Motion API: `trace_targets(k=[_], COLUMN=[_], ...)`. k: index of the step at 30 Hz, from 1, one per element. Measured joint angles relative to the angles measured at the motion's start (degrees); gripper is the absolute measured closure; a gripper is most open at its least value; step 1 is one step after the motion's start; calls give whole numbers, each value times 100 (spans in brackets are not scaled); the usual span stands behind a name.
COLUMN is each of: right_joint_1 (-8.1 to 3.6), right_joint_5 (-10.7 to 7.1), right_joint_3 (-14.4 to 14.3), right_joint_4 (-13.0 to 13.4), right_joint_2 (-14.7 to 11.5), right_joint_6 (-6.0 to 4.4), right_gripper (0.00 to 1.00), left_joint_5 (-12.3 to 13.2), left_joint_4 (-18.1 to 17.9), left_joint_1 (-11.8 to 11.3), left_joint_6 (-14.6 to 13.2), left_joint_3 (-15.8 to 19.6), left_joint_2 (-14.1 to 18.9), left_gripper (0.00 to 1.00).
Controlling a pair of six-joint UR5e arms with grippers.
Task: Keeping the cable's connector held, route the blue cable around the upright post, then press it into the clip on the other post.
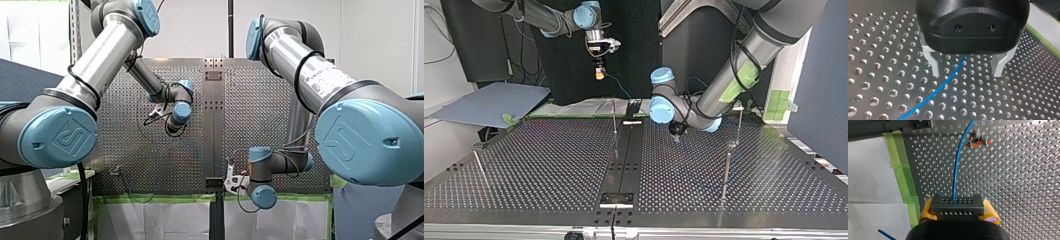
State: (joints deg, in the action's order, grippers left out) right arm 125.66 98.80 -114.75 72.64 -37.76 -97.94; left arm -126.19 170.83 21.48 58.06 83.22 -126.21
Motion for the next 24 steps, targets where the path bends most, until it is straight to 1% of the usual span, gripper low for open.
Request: trace_targets(k=[4,8,12,24], right_joint_1=[0,1,0,10], right_joint_5=[0,0,0,0], right_joint_3=[0,1,0,1], right_joint_4=[13,21,26,78], right_joint_2=[0,0,0,0], right_joint_6=[-4,-4,-3,0], right_gripper=[100,100,100,100], left_joint_5=[35,88,207,461], left_joint_4=[-14,-12,-56,-135], left_joint_1=[6,41,90,107], left_joint_6=[65,120,272,631], left_joint_3=[0,0,0,-1], left_joint_2=[-84,-286,-427,-459], left_gripper=[0,0,0,0])
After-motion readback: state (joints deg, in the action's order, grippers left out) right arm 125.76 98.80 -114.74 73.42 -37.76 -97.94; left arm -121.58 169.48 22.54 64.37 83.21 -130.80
